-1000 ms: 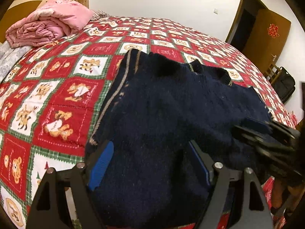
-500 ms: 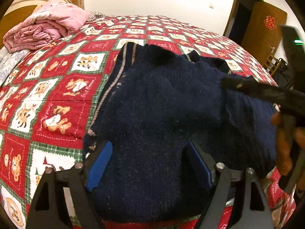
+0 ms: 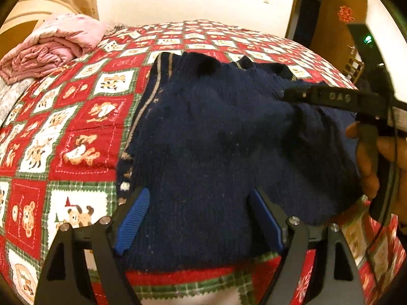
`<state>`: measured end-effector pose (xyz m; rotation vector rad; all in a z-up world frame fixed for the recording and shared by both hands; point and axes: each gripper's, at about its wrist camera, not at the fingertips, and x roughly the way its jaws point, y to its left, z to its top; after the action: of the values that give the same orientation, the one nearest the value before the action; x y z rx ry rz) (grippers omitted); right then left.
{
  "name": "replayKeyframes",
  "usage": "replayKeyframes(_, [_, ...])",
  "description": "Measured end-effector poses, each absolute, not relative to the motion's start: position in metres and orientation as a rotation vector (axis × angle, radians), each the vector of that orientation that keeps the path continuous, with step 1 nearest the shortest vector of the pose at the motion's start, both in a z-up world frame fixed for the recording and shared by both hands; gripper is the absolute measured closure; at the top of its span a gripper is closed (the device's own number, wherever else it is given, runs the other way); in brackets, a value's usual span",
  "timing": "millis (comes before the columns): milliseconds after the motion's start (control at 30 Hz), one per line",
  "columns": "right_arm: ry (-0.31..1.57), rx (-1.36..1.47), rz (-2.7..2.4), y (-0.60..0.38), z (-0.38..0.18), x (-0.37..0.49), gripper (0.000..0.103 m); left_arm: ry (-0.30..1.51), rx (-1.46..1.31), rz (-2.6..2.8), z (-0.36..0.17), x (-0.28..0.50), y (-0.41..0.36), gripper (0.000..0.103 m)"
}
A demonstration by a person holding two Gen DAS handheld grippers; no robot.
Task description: Fold small clothes
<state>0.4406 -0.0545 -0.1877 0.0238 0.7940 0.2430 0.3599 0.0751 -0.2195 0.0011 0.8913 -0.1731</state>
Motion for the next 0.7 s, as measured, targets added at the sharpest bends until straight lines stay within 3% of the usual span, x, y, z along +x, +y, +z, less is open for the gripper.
replayKeyframes(267, [0.812, -0.307, 0.272, -0.004, -0.215, 0.415, 0.041, 0.878, -0.044, -0.188, -0.212, 0.349, 0.083, 0.019])
replayKeyframes(500, [0.744, -0.126, 0.295, -0.031, -0.193, 0.39, 0.041, 0.755, -0.149, -0.167, -0.172, 0.338, 0.111, 0.019])
replayKeyframes(700, [0.702, -0.12, 0.327, -0.027, -0.189, 0.36, 0.041, 0.776, -0.118, -0.113, -0.154, 0.398, 0.117, 0.016])
